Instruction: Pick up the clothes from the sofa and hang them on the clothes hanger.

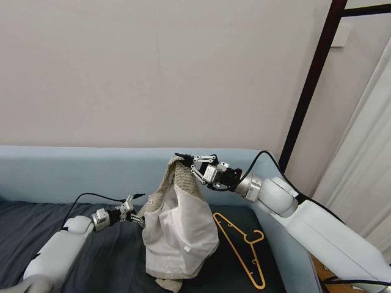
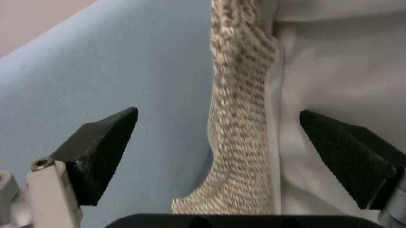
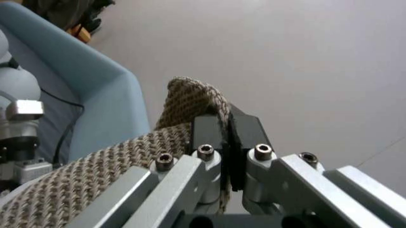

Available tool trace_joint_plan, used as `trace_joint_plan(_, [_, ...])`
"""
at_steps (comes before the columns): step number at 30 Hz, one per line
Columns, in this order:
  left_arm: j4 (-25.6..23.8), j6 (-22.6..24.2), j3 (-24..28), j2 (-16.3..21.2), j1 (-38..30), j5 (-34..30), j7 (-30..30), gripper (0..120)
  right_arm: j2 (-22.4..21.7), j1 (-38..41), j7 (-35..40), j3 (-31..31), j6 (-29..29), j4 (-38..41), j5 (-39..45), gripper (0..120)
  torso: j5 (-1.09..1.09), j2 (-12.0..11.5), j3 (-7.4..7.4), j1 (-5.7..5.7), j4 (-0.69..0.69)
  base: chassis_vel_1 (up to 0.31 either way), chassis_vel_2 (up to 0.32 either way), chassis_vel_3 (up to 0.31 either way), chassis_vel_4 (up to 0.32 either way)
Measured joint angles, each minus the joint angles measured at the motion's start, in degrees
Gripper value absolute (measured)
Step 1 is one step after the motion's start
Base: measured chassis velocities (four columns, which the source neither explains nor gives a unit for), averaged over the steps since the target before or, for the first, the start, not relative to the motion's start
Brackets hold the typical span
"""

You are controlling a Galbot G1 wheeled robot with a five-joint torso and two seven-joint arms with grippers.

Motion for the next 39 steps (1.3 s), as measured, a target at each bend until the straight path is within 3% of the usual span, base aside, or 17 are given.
trace_joint_plan(3, [1.62,0.00,0.01,-0.81,-1.26,0.15,2.27,98,0.16,0.22,0.00,-0.04,-0.12,0.14,0.02,0,0.00,0.00,0.00,0.00,0.00,0.000,0.000,0.000,0.000])
trace_joint_plan(8, [4.05,0.14,0.02,-1.83,-2.49,1.25,4.38,82,0.19,0.33,-0.01,-0.04,-0.32,0.39,0.06,0,-0.01,0.00,0.00,0.00,0.01,0.000,0.000,0.000,0.000])
trace_joint_plan(11, [4.68,0.25,-0.02,-2.18,-2.92,1.57,5.89,67,0.18,0.13,-0.02,0.09,-0.34,0.41,0.06,0,-0.01,0.00,0.00,0.00,0.01,0.000,0.000,0.000,0.000])
trace_joint_plan(22, [3.20,0.55,-1.12,-0.23,-2.99,1.12,7.83,32,-0.35,-0.18,-0.03,0.76,-0.58,-0.01,-0.16,0,-0.01,0.00,0.00,0.00,0.01,0.000,0.000,0.000,0.000])
trace_joint_plan(24, [2.43,0.73,-1.53,0.86,-2.85,0.52,8.44,21,-0.40,-0.18,0.11,1.00,-1.04,-0.63,-0.21,0,0.00,0.00,0.00,0.00,0.01,0.000,0.000,0.000,0.000])
trace_joint_plan(28, [1.69,0.84,-2.02,1.45,-2.30,0.19,8.77,11,-0.32,-0.17,0.28,1.10,-1.42,-0.87,-0.13,0,0.00,0.00,-0.01,0.00,0.01,0.000,0.000,0.000,0.000])
trace_joint_plan(30, [0.59,1.00,-2.34,1.79,-1.41,-0.59,9.18,0,-0.22,-0.13,0.53,1.19,-1.79,-0.89,-0.11,0,-0.01,0.00,0.00,0.00,0.01,0.000,0.000,0.000,0.000])
trace_joint_plan(39, [-6.25,3.21,-3.66,4.79,1.26,-5.64,11.73,0,-1.00,-0.08,3.67,1.76,-4.31,-0.56,-0.08,0,0.00,0.00,0.00,0.00,0.00,0.000,0.000,0.000,0.000])
